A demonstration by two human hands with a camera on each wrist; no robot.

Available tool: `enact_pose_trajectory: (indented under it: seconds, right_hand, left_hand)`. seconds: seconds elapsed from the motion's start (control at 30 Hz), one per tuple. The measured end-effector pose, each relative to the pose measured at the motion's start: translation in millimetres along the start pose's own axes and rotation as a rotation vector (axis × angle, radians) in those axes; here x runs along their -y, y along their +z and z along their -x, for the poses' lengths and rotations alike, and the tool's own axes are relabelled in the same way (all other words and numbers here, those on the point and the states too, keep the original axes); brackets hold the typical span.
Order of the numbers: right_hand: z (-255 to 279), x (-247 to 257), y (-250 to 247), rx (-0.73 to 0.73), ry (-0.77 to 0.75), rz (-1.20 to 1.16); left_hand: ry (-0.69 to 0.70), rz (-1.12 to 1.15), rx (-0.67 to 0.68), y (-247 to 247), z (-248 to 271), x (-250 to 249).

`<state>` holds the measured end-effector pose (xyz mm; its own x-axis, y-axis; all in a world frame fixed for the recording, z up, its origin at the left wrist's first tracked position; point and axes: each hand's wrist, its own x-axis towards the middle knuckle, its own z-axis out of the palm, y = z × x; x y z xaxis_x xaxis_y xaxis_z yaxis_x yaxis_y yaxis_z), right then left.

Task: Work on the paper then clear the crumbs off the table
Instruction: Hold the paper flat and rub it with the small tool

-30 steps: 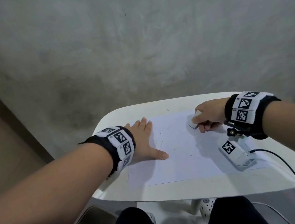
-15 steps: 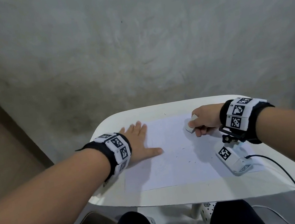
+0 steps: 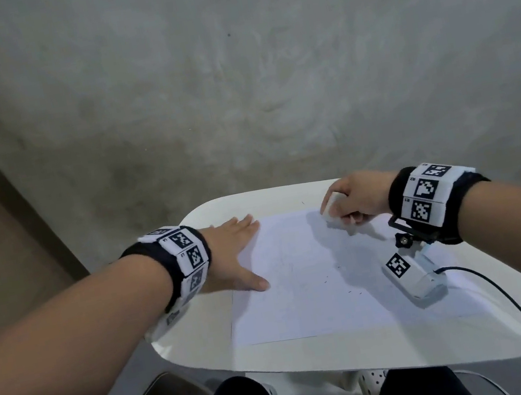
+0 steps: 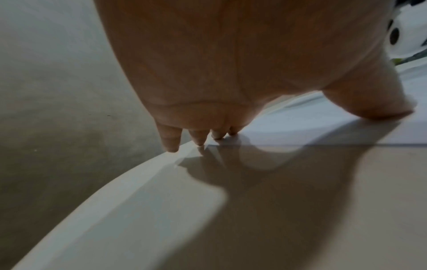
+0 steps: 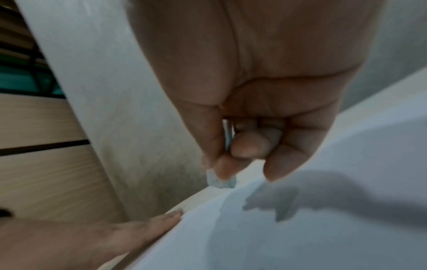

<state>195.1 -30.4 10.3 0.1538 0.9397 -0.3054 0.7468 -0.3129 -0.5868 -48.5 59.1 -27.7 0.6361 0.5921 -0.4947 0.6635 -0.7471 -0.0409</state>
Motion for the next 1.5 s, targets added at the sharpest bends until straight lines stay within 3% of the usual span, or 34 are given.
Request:
enact_pose_trajectory:
  seconds: [0.17, 0.27, 0.5, 0.63, 0.8, 0.93, 1.1, 1.23, 1.37, 1.5]
  right_hand:
    - [-12.3, 45.0, 18.9, 0.088, -0.132, 0.431]
    - [-20.8, 56.8, 28.6, 0.016, -0.189, 0.668]
    - [-26.0, 61.6, 41.8, 0.064, -0.147, 0.927]
    - [-13.7, 70.4, 69.7, 0.147, -0.308, 0.904]
    - [-21.0, 71.3, 43.9, 0.049, -0.155, 1.022]
    - [-7.1, 80.7, 72.1, 0.205, -0.307, 0.959]
    - [-19.2, 73.0, 44.7, 0.030, -0.111, 1.038]
    - [-0.5, 85.0, 71.7, 0.221, -0.254, 0.949]
    - [-15.5, 72.0, 46.8, 0.040, -0.143, 0.976]
    - [3.2, 83.3, 69.7, 0.221, -0.226, 0.935]
  left_hand:
    - [0.011, 0.001, -0.014, -0.7, -5.3, -7.0]
    - [0.034, -0.014, -0.009, -9.8, -6.3, -15.1]
    - [0.060, 0.021, 0.027, -4.8, -9.0, -20.2]
    - [0.073, 0.071, 0.003, -5.1, -7.6, -20.6]
    - [0.075, 0.012, 0.002, -2.8, -9.4, -19.1]
    - [0.087, 0.076, -0.006, -1.5, -9.3, -17.7]
    - [0.070, 0.030, 0.010, -3.6, -6.8, -20.2]
    - [0.049, 0.071, 0.008, -5.5, -4.3, -21.6]
    - [0.065, 0.054, 0.021, -1.4, -8.8, -19.2]
    - [0.057, 0.062, 0.011, -2.4, -7.4, -21.1]
